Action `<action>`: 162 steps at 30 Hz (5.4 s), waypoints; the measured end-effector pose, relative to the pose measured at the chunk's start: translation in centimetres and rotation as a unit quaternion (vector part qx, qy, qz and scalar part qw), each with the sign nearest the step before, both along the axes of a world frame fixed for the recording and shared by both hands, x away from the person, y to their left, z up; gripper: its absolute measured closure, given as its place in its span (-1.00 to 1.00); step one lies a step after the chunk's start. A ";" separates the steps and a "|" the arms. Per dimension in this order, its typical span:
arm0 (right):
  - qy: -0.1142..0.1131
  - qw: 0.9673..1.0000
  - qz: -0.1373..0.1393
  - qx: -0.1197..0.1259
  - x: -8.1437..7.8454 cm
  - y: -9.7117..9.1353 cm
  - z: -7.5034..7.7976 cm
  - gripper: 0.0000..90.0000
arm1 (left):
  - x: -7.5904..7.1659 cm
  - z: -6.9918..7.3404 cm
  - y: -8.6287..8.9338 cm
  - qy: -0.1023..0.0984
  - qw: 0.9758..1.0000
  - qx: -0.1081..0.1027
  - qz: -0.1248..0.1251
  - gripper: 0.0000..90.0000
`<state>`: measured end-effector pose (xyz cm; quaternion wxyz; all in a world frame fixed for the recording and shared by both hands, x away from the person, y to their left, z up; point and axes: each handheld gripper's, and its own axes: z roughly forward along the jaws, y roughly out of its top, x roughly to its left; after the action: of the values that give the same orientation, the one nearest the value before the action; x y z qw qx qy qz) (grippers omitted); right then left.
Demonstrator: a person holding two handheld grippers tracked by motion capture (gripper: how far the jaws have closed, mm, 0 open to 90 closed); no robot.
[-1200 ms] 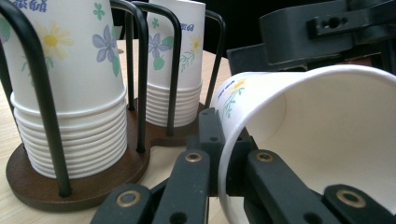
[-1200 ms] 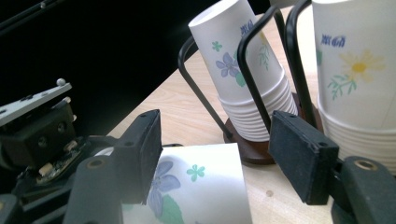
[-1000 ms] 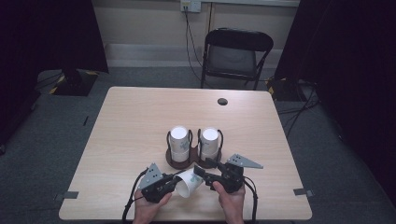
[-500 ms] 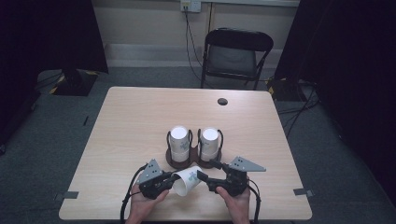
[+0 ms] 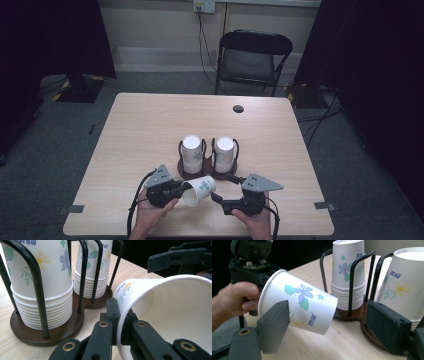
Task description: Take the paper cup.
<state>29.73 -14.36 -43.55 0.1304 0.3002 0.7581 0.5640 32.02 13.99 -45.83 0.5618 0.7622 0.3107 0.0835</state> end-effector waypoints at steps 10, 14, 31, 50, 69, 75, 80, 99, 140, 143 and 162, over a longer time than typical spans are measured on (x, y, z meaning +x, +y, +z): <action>-0.035 0.998 0.036 -0.041 -0.4 1.1 0.3 -0.57 | 0.6 0.6 0.0 0.013 1.000 0.017 -0.011 0.98; -0.043 0.997 0.048 -0.049 -0.4 1.6 0.4 -0.58 | 0.8 0.5 0.0 0.019 1.000 0.012 -0.011 0.98; -0.077 0.988 0.085 -0.103 -0.9 3.3 0.5 -0.65 | 1.3 1.2 -0.7 0.048 0.998 0.021 -0.047 0.98; -0.125 0.969 0.110 -0.183 -0.2 4.8 -0.1 -0.73 | 1.9 1.3 -1.1 0.082 0.995 0.039 -0.045 0.98; -0.135 0.953 0.126 -0.242 0.4 6.6 -0.6 -0.61 | 2.2 1.9 -2.6 0.099 0.990 0.065 -0.072 0.97; -0.145 0.950 0.132 -0.243 0.2 6.9 -0.4 -0.53 | 2.3 1.6 -3.0 0.109 0.988 0.076 -0.074 0.95; -0.151 0.950 0.130 -0.242 0.1 6.9 -0.4 -0.51 | 2.3 1.6 -3.0 0.113 0.988 0.074 -0.074 0.95; -0.163 0.946 0.130 -0.248 -0.3 7.0 -0.5 -0.42 | 2.1 1.1 -2.9 0.107 0.988 0.081 -0.070 0.93; -0.141 0.967 0.083 -0.194 0.2 5.7 -0.2 -0.36 | 1.0 2.0 -1.4 0.077 0.996 0.014 -0.049 0.63; -0.133 0.970 0.077 -0.189 0.2 5.5 -0.2 -0.36 | 1.0 2.0 -1.2 0.071 0.996 0.007 -0.045 0.59; -0.084 0.985 0.044 -0.142 0.4 4.0 -1.0 -0.35 | 0.5 2.1 0.2 0.032 0.999 -0.014 0.000 0.09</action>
<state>30.12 -10.39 -44.54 0.2096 0.1970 0.8292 0.4792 32.52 14.17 -43.78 0.5622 0.7564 0.3300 0.0543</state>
